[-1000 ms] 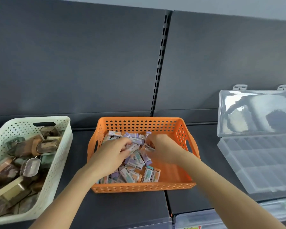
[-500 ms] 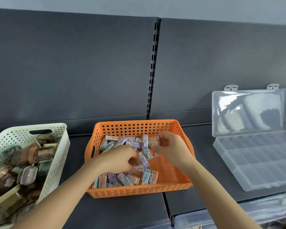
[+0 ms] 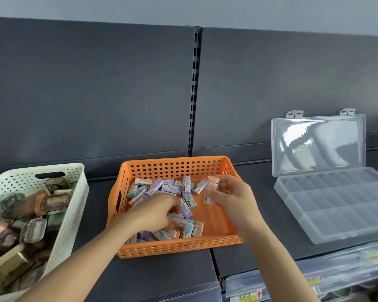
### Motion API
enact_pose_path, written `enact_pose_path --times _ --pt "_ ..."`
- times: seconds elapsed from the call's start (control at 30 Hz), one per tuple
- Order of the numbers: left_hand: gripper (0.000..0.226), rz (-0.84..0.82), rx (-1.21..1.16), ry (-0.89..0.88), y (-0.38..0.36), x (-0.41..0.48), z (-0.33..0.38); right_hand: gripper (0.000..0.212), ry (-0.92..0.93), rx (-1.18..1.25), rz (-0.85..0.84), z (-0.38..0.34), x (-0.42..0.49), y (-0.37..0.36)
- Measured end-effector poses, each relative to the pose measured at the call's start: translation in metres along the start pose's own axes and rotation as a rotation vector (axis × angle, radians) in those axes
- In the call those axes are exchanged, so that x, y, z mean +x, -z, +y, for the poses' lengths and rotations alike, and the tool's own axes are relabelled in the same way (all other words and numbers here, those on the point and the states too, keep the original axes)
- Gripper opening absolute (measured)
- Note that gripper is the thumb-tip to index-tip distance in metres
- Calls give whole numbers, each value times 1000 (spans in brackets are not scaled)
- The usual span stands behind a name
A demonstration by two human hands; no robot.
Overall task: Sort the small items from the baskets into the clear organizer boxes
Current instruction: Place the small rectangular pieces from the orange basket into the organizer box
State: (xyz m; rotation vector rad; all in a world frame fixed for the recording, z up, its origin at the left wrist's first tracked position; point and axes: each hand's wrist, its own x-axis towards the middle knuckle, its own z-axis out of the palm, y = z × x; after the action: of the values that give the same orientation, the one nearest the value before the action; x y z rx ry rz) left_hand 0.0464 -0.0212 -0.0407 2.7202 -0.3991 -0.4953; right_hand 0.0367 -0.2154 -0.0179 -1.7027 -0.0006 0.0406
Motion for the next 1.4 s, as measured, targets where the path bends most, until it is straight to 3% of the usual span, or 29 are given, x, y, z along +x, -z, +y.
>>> enact_pose_path --times 0.2,0.4,0.57,0.9,1.1,1.3,1.4 --pt "21 270 -405 -76 16 -5 22 16 20 87 146 4 -7 15" --pt "34 331 -562 -100 13 6 61 10 26 195 176 0 -9 44" --pt "26 397 -775 -110 16 28 102 19 92 204 238 1 3 92" --pt "32 505 -886 -67 -8 110 219 14 79 50 264 22 59 235" --pt "30 548 -810 76 -39 158 258 8 80 -104 70 37 91 287" --pt "22 594 -633 176 -60 185 266 12 184 -493 -119 50 127 295" --pt "22 557 -560 177 -65 192 265 2 281 -735 -236 58 138 291"
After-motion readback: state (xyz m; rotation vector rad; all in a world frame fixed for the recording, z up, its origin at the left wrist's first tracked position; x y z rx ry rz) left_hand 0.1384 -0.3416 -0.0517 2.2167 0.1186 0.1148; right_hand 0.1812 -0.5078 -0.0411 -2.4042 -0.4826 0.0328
